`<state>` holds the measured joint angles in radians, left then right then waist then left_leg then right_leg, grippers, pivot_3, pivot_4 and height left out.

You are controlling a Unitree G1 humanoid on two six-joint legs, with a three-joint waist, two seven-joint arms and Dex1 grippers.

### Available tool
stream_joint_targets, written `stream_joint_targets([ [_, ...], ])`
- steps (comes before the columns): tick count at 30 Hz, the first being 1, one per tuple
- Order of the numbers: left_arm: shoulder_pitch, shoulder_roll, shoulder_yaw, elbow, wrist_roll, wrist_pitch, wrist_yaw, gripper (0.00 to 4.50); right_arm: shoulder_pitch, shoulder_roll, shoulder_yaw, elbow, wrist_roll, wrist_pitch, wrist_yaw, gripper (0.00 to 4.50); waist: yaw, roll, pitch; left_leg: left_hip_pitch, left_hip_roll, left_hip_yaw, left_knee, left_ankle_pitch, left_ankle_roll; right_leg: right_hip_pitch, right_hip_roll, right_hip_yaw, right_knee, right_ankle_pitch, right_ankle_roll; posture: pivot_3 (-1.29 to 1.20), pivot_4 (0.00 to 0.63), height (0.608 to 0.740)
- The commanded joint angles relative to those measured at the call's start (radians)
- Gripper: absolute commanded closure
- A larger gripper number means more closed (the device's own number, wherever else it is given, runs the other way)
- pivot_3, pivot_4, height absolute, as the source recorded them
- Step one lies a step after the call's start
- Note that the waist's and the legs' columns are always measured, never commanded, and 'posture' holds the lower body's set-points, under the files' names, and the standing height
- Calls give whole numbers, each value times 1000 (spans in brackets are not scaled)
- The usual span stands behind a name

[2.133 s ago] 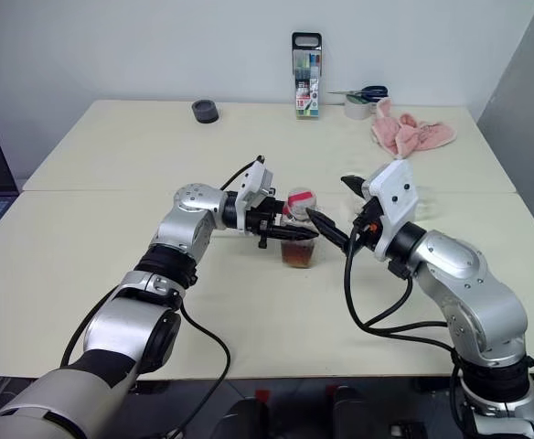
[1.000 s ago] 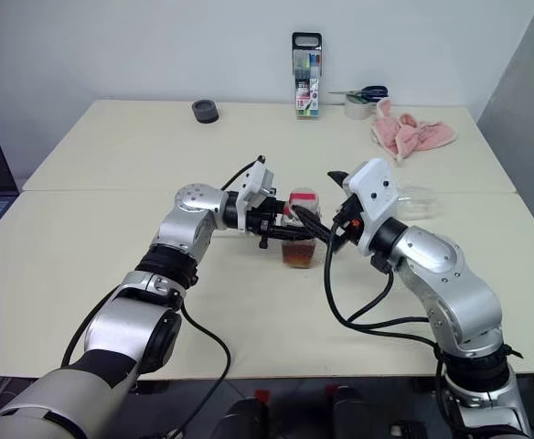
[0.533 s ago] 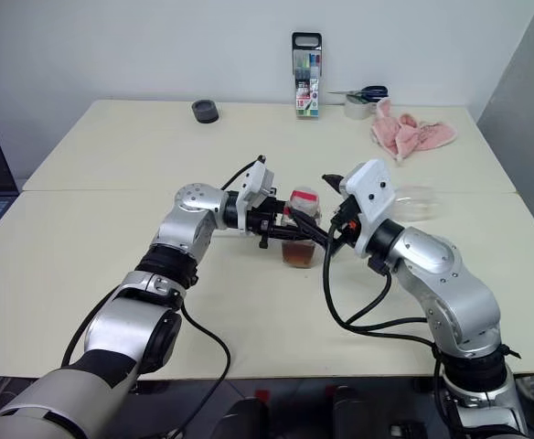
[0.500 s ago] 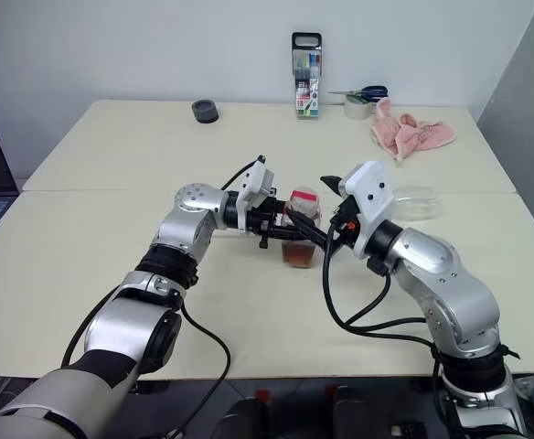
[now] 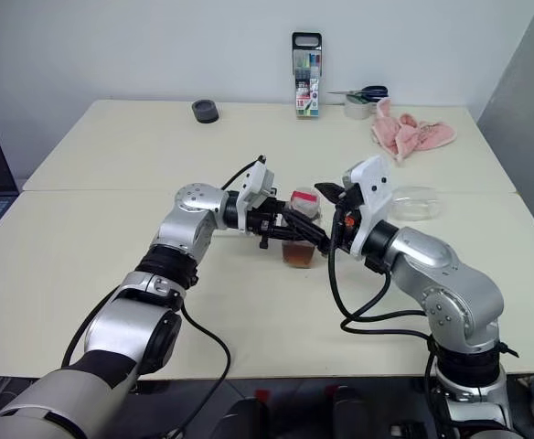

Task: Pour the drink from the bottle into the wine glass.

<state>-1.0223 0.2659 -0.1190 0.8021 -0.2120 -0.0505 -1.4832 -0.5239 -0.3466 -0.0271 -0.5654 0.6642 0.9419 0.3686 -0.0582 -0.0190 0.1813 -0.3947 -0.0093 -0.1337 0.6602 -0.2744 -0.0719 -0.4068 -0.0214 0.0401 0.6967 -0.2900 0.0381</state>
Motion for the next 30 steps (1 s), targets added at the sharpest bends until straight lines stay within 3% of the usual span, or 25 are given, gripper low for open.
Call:
stream_joint_targets([
  [1,-3,-4,5,-48,-9,-1,3,2829,-20,7,-27,-9,34,0,-9,210,0,0,0,0,0,0,0,0,0,0,0,0,0,0,0,0,150,740],
  [7,3,-4,4,-59,-10,5,8,2829,-34,13,-8,9,20,-25,-21,210,0,0,0,0,0,0,0,0,0,0,0,0,0,0,0,0,150,740],
  [11,5,-4,3,-62,-9,7,10,2829,-37,-2,15,9,-9,-47,-17,1094,0,0,0,0,0,0,0,0,0,0,0,0,0,0,0,0,150,740],
  [16,6,-4,4,-64,-9,9,12,2829,-29,-16,43,2,-45,-91,1,2746,-1,0,0,0,0,0,0,0,0,0,0,0,0,0,0,0,150,740],
  [24,17,3,9,-74,-9,19,22,2838,-2,-112,129,-40,-215,-263,58,2792,-1,0,0,0,0,0,0,0,0,0,0,0,0,0,0,0,150,740],
  [30,26,34,44,-55,-16,47,84,2838,75,-93,-50,-121,-131,-257,4,2794,1,0,0,0,0,0,0,0,0,0,0,0,0,0,0,0,150,740],
])
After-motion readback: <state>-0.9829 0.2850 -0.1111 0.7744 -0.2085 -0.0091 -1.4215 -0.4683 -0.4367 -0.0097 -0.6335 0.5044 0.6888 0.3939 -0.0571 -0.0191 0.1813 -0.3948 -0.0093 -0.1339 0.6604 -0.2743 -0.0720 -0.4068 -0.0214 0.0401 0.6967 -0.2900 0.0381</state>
